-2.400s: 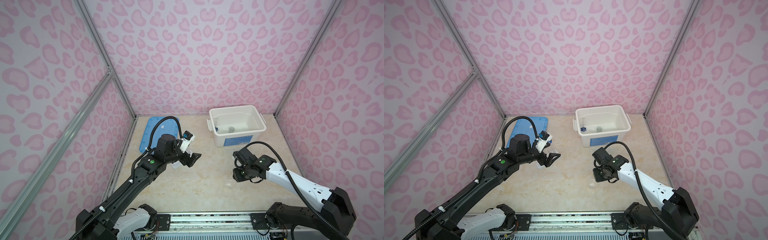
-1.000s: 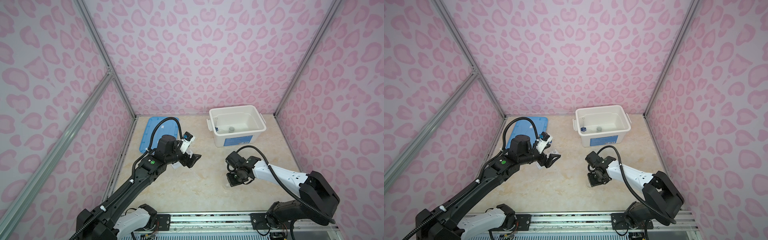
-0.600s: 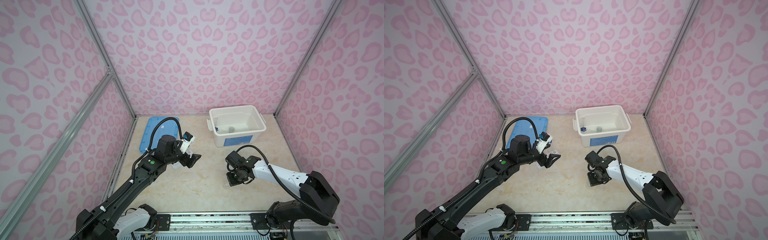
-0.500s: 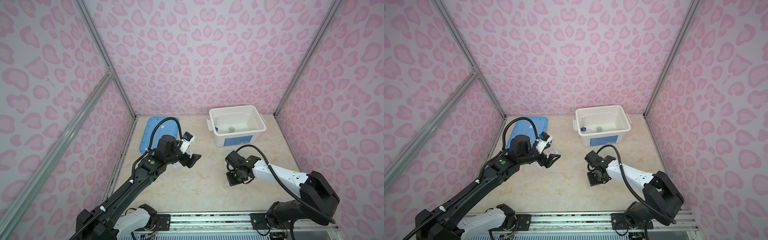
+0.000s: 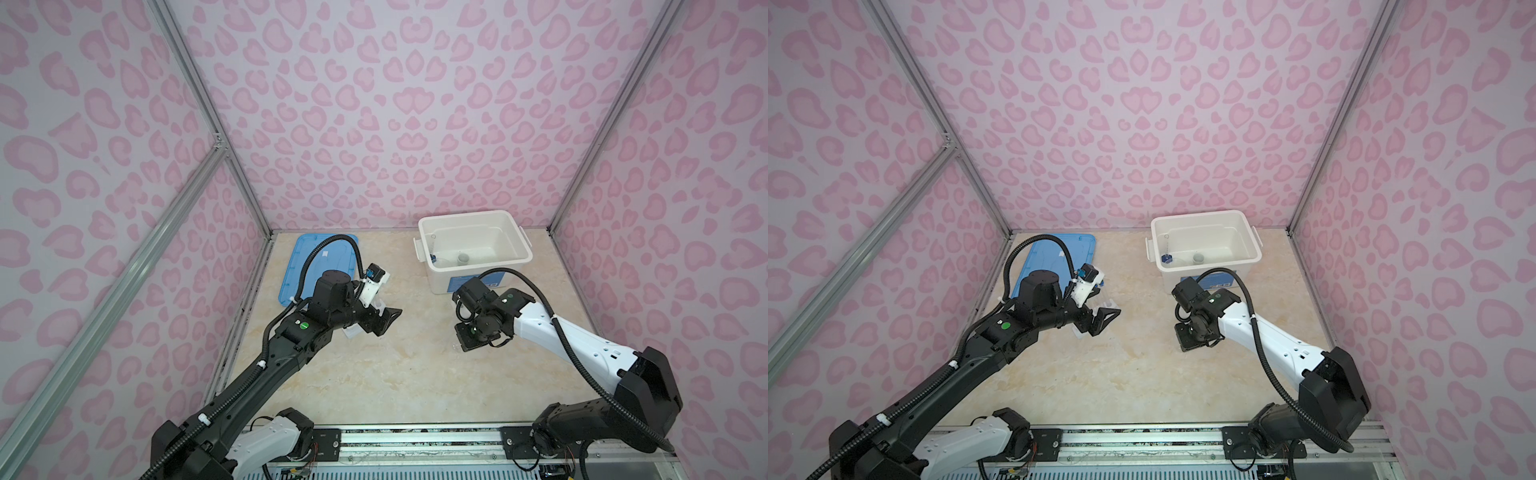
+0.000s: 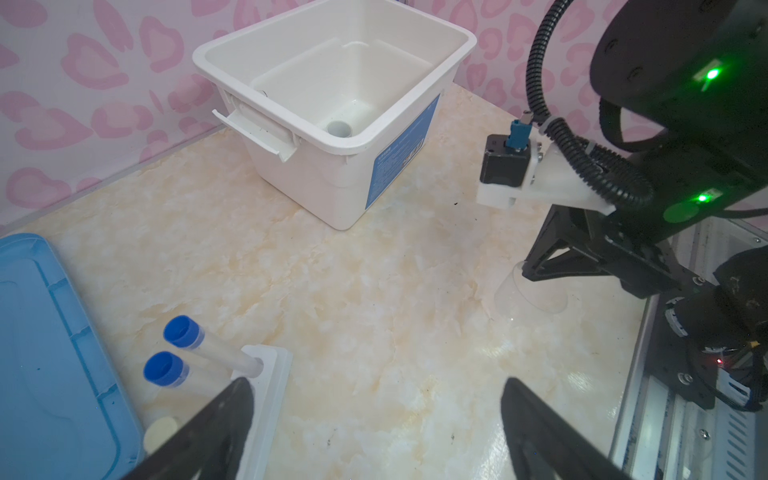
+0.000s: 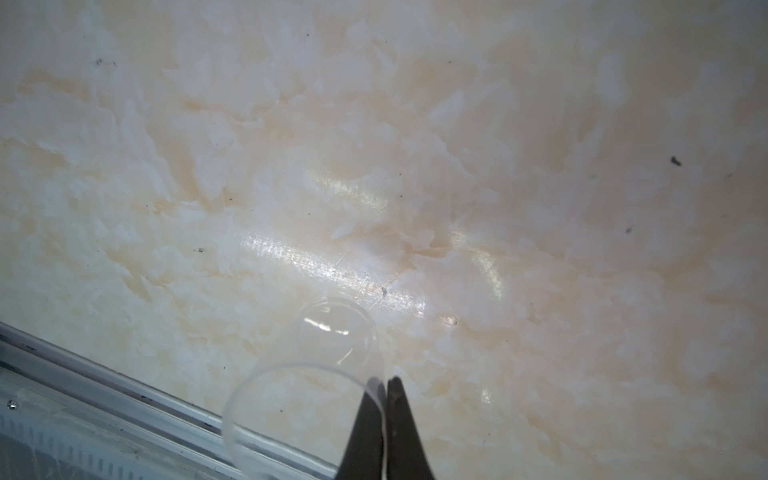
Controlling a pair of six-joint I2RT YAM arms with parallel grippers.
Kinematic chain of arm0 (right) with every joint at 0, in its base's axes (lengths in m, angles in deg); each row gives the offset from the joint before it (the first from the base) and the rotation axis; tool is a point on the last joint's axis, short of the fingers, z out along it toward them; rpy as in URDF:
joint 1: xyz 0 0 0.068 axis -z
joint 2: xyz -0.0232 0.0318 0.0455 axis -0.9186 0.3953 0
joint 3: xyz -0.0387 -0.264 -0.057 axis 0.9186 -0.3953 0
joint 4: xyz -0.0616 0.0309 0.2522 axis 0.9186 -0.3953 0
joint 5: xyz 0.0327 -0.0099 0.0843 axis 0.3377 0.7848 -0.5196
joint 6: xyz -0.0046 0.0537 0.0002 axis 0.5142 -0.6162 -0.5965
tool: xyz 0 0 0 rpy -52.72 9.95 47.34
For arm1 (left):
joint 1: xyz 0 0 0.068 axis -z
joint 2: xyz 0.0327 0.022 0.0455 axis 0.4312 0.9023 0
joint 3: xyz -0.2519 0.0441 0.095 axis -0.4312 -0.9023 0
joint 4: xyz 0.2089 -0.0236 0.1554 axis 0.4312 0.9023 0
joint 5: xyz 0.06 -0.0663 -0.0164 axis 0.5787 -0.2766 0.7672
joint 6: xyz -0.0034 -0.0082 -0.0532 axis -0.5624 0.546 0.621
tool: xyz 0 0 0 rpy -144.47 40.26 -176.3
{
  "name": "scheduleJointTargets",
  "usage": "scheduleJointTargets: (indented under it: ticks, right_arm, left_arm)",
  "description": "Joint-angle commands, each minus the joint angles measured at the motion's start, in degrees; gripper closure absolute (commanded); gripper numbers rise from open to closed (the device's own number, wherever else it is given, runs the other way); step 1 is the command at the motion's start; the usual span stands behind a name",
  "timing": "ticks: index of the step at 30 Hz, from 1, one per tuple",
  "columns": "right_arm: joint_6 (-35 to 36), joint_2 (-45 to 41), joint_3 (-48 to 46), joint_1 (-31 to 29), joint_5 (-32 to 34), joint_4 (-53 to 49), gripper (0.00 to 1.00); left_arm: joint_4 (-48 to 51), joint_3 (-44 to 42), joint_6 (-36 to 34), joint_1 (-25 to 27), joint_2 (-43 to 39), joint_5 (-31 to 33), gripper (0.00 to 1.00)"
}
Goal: Organize the chemistry lab equipment
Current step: 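Lift the clear cup with the right gripper and carry it over the bin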
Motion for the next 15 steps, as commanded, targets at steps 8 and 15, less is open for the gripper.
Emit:
scheduleJointTargets:
  ticks: [8, 15]
  right_arm:
    - [10.4, 1.8, 12.6, 6.4, 3.9, -11.6, 0.98]
    - [14.4, 6.0, 21.8, 9.2, 8.2, -14.8, 0.98]
  left_arm:
    - [-1.0, -0.1, -1.0, 0.0, -1.2, 0.8, 0.06]
    - [-0.7, 0.1, -1.1, 0.0, -1.4, 0.7, 0.06]
